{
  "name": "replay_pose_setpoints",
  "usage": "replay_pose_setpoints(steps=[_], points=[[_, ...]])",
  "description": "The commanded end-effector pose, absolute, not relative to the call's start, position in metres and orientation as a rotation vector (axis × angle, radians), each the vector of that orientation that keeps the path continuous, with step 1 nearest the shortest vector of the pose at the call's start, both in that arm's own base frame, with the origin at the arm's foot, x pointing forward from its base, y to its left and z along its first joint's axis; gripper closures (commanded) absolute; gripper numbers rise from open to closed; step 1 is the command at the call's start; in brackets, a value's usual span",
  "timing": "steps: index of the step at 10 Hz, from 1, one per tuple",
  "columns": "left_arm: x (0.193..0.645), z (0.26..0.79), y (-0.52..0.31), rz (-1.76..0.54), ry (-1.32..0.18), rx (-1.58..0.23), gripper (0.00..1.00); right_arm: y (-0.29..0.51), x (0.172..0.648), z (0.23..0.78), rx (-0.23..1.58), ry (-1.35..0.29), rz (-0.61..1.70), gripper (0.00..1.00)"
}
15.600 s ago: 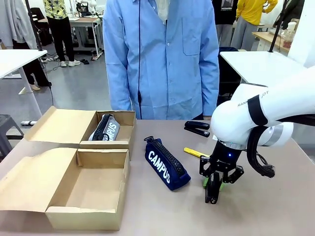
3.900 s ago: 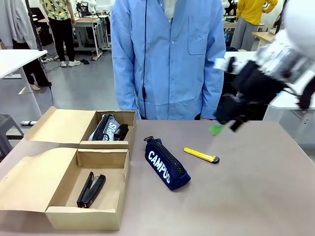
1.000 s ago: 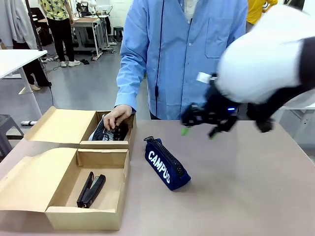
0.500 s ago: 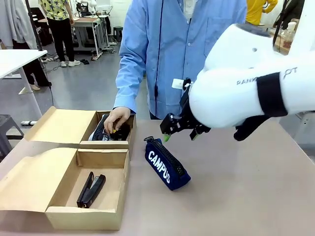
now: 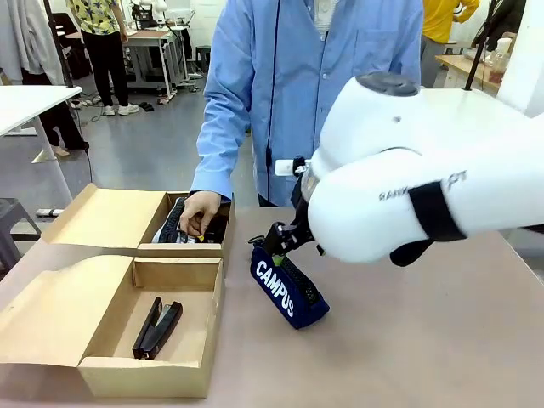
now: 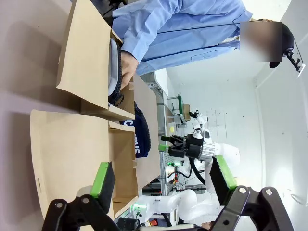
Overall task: Place items inside the box.
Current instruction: Pick up a Pencil pouch or Stapler and place it inside the Mailer Box closest to the robot.
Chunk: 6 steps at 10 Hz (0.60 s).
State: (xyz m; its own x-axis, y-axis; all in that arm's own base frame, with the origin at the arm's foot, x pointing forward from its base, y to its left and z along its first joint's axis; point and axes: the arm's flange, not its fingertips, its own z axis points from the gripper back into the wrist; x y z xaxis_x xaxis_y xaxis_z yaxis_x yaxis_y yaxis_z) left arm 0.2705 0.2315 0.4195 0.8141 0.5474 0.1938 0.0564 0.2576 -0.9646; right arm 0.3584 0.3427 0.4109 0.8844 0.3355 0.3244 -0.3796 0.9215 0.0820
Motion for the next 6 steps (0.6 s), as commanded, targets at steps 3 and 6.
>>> replay_pose_setpoints(steps=[3,6], points=[[0.269,0.42,0.231,0.341,-0.582,-1.289,0.0,0.392,0.397,0.355,0.033,-0.263,0.39,0.0],[0.269,0.42,0.231,0.341,-0.582,-1.289,0.0,0.401,0.398,0.331,-0.01,-0.207,0.406,0.0]])
